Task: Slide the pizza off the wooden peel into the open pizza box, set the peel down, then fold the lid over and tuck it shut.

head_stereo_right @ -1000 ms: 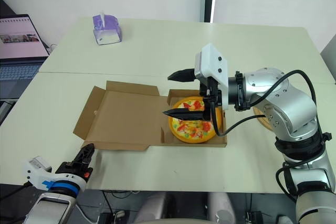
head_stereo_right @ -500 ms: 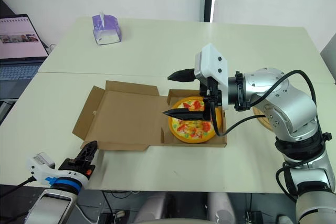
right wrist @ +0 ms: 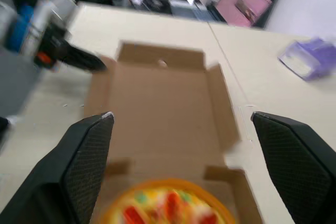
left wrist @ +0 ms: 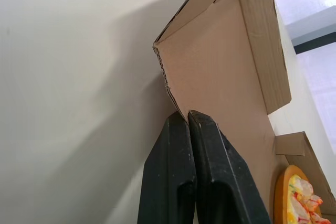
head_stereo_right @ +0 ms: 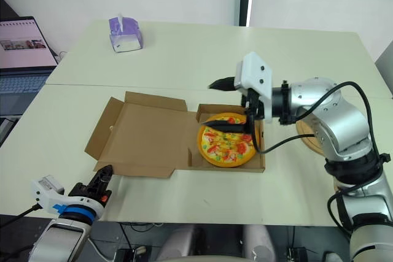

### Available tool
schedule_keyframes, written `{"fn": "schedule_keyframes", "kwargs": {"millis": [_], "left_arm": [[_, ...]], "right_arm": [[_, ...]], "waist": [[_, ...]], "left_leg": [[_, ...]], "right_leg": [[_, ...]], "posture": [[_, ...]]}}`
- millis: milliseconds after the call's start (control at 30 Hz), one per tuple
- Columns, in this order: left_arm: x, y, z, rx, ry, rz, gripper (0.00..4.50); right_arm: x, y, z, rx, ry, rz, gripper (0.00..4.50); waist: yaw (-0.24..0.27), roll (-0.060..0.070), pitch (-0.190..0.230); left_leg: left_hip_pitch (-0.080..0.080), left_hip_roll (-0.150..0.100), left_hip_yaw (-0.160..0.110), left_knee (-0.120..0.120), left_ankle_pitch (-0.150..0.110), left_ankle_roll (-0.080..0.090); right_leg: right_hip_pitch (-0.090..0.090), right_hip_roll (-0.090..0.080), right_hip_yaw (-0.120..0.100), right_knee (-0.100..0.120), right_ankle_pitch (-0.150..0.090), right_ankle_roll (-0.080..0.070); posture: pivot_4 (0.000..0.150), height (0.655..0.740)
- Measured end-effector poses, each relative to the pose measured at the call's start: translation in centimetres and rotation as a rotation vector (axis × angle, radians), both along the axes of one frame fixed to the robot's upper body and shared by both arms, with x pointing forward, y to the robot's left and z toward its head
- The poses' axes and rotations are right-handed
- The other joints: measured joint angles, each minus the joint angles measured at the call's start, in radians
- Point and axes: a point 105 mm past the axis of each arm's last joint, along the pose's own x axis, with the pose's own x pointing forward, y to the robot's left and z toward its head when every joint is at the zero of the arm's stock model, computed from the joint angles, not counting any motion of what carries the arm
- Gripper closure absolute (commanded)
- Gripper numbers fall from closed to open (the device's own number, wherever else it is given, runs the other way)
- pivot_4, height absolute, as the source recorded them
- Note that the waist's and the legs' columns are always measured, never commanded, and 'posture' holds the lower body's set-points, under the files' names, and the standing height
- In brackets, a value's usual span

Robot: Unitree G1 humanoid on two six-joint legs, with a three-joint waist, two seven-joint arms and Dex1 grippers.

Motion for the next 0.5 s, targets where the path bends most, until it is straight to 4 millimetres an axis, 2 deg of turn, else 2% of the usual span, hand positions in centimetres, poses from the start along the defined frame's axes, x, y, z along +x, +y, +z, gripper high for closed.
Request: {"fn": "schedule_keyframes", "kwargs": {"millis": [67, 167, 300, 367, 433, 500], "left_arm": [[0.3, 0.0, 0.4, 0.023, -0.01, -0.018, 4.5], [0.8, 0.0, 0.8, 0.061, -0.018, -0.045, 4.5], [1.1, 0.0, 1.2, 0.08, -0.031, -0.058, 4.5], [1.2, -0.1, 1.3, 0.085, -0.035, -0.067, 4.5], [1.2, -0.1, 1.3, 0.086, -0.039, -0.073, 4.5], [1.2, -0.2, 1.3, 0.097, -0.034, -0.083, 4.5]], "right_arm": [[3.0, -2.3, -0.3, -0.058, -0.037, -0.101, 0.96], [6.2, -4.4, -0.8, -0.143, -0.109, -0.176, 1.96], [9.3, -5.5, -2.8, -0.262, -0.163, -0.211, 3.39], [10.1, -6.0, -4.3, -0.326, -0.155, -0.216, 4.11], [10.5, -6.3, -5.4, -0.361, -0.141, -0.217, 4.35], [11.1, -6.8, -6.8, -0.414, -0.121, -0.235, 4.35]], "waist": [[0.0, 0.0, 0.001], [0.0, 0.0, 0.001], [-0.001, 0.0, 0.002], [-0.001, 0.0, 0.003], [0.001, -0.001, 0.005], [0.001, -0.001, 0.006]], "left_leg": [[0.0, 0.0, 0.0, 0.0, 0.0, -0.001], [0.0, 0.0, 0.0, -0.001, 0.002, -0.004], [0.0, 0.0, 0.001, -0.001, 0.003, -0.005], [0.0, 0.0, 0.002, -0.001, 0.003, -0.005], [-0.001, 0.0, 0.001, -0.001, 0.003, -0.006], [-0.001, 0.0, 0.001, -0.001, 0.003, -0.006]], "right_leg": [[0.0, 0.0, 0.0, 0.0, 0.0, -0.001], [0.0, 0.0, 0.0, 0.001, -0.001, -0.002], [-0.001, 0.0, 0.001, 0.0, -0.001, -0.002], [-0.001, 0.0, 0.001, 0.0, -0.001, -0.002], [-0.001, 0.0, 0.001, 0.0, -0.001, -0.002], [-0.002, 0.0, 0.001, 0.0, 0.0, -0.001]], "posture": [[0.15, 0.74], [0.15, 0.74], [0.15, 0.74], [0.15, 0.74], [0.15, 0.74], [0.15, 0.74]]}}
